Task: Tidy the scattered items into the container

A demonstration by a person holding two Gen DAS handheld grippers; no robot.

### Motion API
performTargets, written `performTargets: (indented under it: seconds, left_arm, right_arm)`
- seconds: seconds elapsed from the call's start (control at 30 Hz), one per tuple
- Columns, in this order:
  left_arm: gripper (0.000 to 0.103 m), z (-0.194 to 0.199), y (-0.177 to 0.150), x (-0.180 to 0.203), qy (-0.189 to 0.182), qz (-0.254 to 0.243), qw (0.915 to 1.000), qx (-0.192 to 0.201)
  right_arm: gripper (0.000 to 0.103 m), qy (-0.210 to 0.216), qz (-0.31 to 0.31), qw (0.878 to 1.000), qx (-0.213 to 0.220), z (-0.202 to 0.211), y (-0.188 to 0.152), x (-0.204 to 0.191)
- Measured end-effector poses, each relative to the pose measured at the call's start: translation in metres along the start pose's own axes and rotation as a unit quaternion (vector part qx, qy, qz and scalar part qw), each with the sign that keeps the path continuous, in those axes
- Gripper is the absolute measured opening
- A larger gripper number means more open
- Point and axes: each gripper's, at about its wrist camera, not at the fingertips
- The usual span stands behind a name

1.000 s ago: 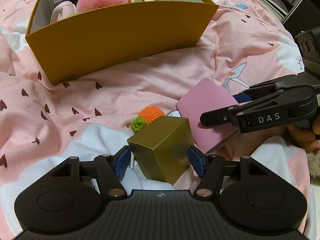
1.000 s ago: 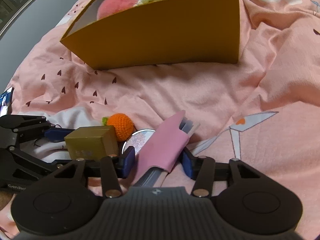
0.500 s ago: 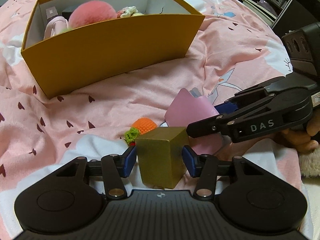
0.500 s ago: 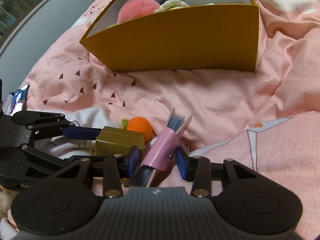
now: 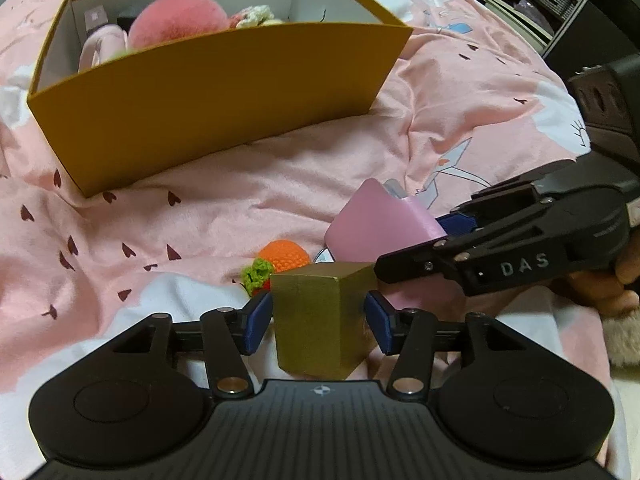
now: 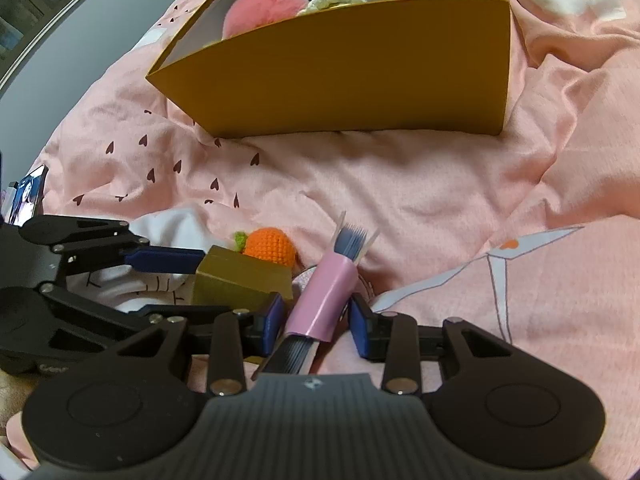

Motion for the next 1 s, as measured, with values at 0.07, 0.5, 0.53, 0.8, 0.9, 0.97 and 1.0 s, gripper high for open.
performTargets:
  seconds: [0.07, 0.5, 0.53, 0.8, 0.9, 0.97, 1.0]
  left_arm:
    - [0.065, -0.006, 0.001, -0.005, -0.014, 0.013, 0.9997, -0.012]
    - [0.062, -0.006, 0.001, -0.005, -0.022, 0.031, 0.9992, -0.011]
    - [0.061, -0.005, 0.001, -0.004, -0.021, 0.030, 0.9993, -0.009]
    - [0.059, 0.015, 0.001, 0.000, -0.012, 0.029, 0.9994, 0.016]
    - [0.059, 0.024, 0.003, -0.001, -0.009, 0.035, 0.9989, 0.030]
    - [0.059, 0.030, 0.005, -0.002, -0.005, 0.039, 0.9984, 0.040]
    - [0.059, 0.033, 0.006, -0.002, -0.003, 0.041, 0.9981, 0.044]
  right_arm:
    - [0.041, -0.001, 0.000, 1.000, -0.001, 0.000, 0.000, 0.000]
    - [0.034, 0.001, -0.002, 1.000, 0.006, 0.000, 0.000, 0.000]
    - [0.034, 0.001, -0.001, 1.000, 0.007, 0.001, 0.000, 0.000]
    - [0.030, 0.002, 0.012, 0.999, 0.033, 0.016, -0.001, -0.005]
    - [0.029, 0.001, 0.016, 0.999, 0.046, 0.024, 0.000, -0.007]
    - [0.028, 0.000, 0.019, 0.998, 0.055, 0.028, 0.001, -0.008]
    - [0.028, 0.000, 0.020, 0.998, 0.060, 0.031, 0.002, -0.009]
Point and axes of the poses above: each gripper's, at about its wrist camera, not at the fingertips, and z roughly against the way its jaws point, x to its right, y to its top, and after that the axes turned 7 degrees about -x, right-handed
